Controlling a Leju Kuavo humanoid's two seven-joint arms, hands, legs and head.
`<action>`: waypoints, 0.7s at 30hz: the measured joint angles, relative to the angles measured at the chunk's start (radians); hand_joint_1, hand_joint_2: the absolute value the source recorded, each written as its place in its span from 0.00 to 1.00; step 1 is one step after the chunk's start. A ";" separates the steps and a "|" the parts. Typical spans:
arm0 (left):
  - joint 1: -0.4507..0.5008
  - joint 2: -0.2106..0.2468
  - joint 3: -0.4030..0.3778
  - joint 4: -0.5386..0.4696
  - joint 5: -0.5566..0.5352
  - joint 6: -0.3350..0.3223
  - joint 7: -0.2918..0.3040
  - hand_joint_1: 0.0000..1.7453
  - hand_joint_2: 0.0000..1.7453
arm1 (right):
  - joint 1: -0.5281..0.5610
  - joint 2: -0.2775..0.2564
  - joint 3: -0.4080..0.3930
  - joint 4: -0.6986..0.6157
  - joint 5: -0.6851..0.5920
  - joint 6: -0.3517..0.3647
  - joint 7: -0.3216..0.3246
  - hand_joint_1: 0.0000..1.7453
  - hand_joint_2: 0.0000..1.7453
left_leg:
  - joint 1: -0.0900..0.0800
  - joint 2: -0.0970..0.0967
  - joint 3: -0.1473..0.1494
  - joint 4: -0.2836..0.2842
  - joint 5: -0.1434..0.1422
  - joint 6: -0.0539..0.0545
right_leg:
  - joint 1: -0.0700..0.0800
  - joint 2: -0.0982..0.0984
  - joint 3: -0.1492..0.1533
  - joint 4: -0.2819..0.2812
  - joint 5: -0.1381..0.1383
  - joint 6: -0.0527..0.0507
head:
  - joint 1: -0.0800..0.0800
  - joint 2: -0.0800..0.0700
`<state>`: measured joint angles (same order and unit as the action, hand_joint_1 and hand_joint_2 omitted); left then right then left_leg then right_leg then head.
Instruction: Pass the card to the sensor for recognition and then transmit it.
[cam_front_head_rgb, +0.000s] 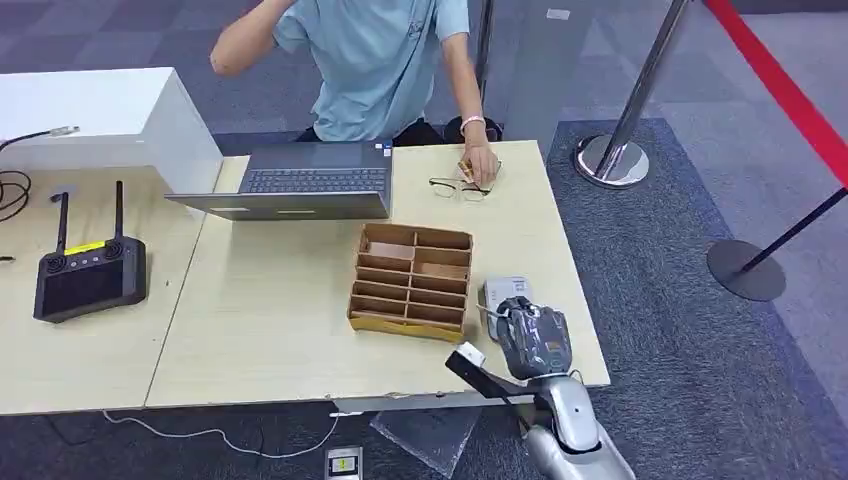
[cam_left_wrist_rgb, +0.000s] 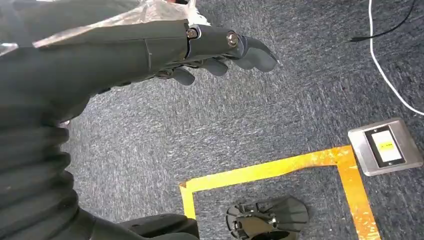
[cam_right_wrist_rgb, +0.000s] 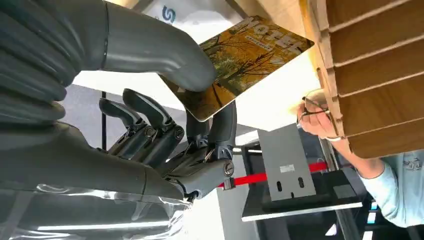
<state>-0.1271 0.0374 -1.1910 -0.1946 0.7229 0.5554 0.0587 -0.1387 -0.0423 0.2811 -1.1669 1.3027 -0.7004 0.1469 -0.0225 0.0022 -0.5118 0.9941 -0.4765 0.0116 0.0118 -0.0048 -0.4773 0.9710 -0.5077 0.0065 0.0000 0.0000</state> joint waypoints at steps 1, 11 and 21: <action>0.000 0.000 0.000 0.000 0.000 0.000 0.000 0.00 1.00 | -0.002 0.000 -0.005 0.000 0.001 0.000 0.005 1.00 1.00 | 0.000 0.000 0.000 0.000 0.000 0.000 | 0.000 0.000 0.000 0.000 0.000 0.000 | 0.000 0.000; 0.000 0.000 0.000 0.000 0.000 -0.001 -0.007 0.00 1.00 | -0.026 -0.004 -0.073 0.009 -0.043 0.000 -0.018 1.00 1.00 | 0.000 0.000 0.000 0.000 0.000 0.000 | 0.000 0.000 0.000 0.000 0.000 0.000 | 0.000 0.000; 0.000 0.000 0.000 0.000 0.000 -0.002 -0.015 0.00 1.00 | -0.069 0.021 -0.203 0.017 -0.092 0.000 -0.123 1.00 1.00 | 0.000 0.000 0.000 0.000 0.000 0.000 | 0.000 0.000 0.000 0.000 0.000 0.000 | 0.000 0.000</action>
<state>-0.1270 0.0374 -1.1910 -0.1946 0.7225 0.5535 0.0435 -0.2077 -0.0210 0.0786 -1.1501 1.2112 -0.7004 0.0240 -0.0225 0.0022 -0.5116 0.9943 -0.4765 0.0116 0.0118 -0.0048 -0.4772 0.9710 -0.5076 0.0065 0.0000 0.0000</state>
